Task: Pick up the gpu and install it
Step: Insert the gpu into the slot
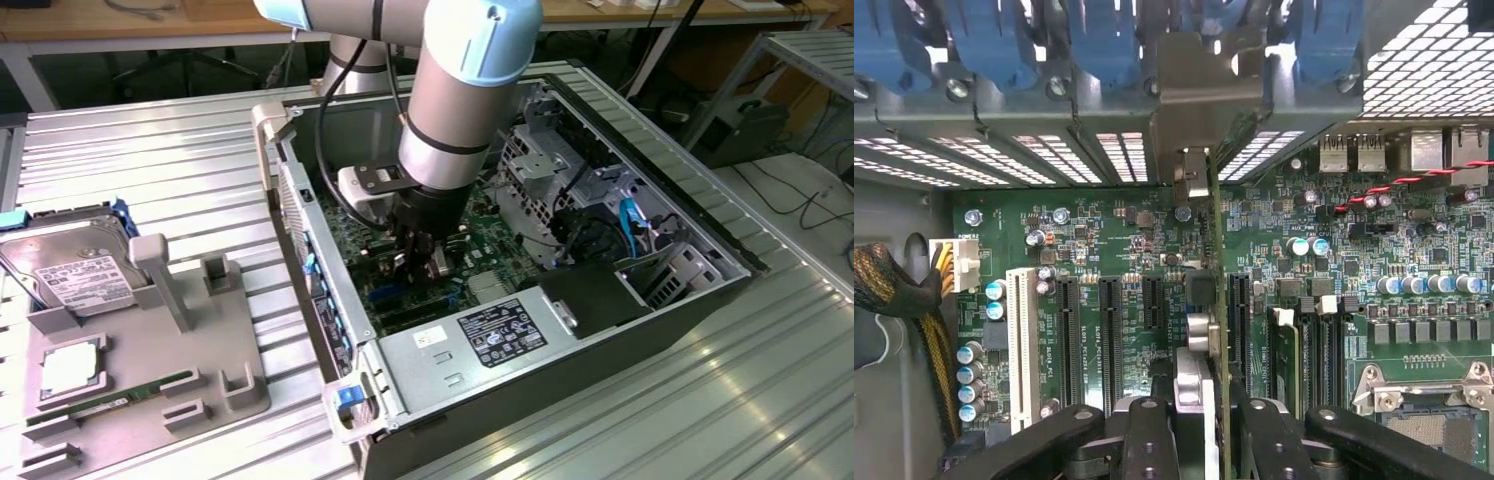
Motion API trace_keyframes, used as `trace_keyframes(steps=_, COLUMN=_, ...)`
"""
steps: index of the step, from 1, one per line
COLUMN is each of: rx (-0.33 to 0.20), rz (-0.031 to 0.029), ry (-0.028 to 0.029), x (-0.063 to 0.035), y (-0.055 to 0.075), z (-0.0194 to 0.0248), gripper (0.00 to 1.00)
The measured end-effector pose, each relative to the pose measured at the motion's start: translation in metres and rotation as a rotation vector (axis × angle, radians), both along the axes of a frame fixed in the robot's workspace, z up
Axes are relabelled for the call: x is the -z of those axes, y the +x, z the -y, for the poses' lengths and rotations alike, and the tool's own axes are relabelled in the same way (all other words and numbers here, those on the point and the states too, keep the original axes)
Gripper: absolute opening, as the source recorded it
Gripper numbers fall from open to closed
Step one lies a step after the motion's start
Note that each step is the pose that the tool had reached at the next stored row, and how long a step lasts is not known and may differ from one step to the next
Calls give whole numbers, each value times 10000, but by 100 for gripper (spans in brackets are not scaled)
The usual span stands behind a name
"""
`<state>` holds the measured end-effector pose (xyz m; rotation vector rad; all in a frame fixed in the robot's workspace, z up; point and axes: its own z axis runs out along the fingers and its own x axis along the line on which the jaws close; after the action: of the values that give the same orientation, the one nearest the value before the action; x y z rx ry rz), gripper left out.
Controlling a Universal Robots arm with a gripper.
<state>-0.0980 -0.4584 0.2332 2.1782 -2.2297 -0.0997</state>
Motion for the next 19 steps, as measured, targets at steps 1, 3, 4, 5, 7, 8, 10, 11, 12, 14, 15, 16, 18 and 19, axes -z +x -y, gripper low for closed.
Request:
trace_keyframes(steps=1, rx=0, rz=0, ry=0, x=0, y=0, z=0, gripper=29)
trace_keyframes(steps=3, rx=0, rz=0, ry=1, x=0, y=0, z=0, gripper=29)
trace_keyframes(steps=4, rx=0, rz=0, ry=0, x=0, y=0, z=0, gripper=29)
trace_keyframes(steps=5, rx=-1, rz=0, ry=0, x=0, y=0, z=0, gripper=29)
trace_keyframes(steps=7, rx=-2, rz=1, ry=-1, x=0, y=-3, z=0, gripper=29)
trace_keyframes(steps=8, rx=-1, rz=1, ry=0, x=0, y=-6, z=0, gripper=29)
trace_keyframes(steps=10, rx=-1, rz=0, ry=-1, x=4, y=-11, z=0, gripper=29)
trace_keyframes(steps=11, rx=0, rz=-1, ry=-1, x=7, y=-11, z=0, gripper=29)
trace_keyframes(steps=12, rx=-1, rz=-1, ry=-1, x=8, y=-12, z=0, gripper=29)
trace_keyframes(steps=14, rx=-2, rz=-2, ry=0, x=15, y=-14, z=0, gripper=29)
trace_keyframes(steps=15, rx=-1, rz=-2, ry=0, x=18, y=-16, z=0, gripper=29)
trace_keyframes(steps=16, rx=2, rz=-7, ry=-1, x=20, y=-20, z=0, gripper=29)
trace_keyframes(steps=18, rx=-1, rz=-5, ry=-3, x=28, y=-21, z=0, gripper=29)
trace_keyframes(steps=19, rx=0, rz=-5, ry=-2, x=33, y=-21, z=0, gripper=29)
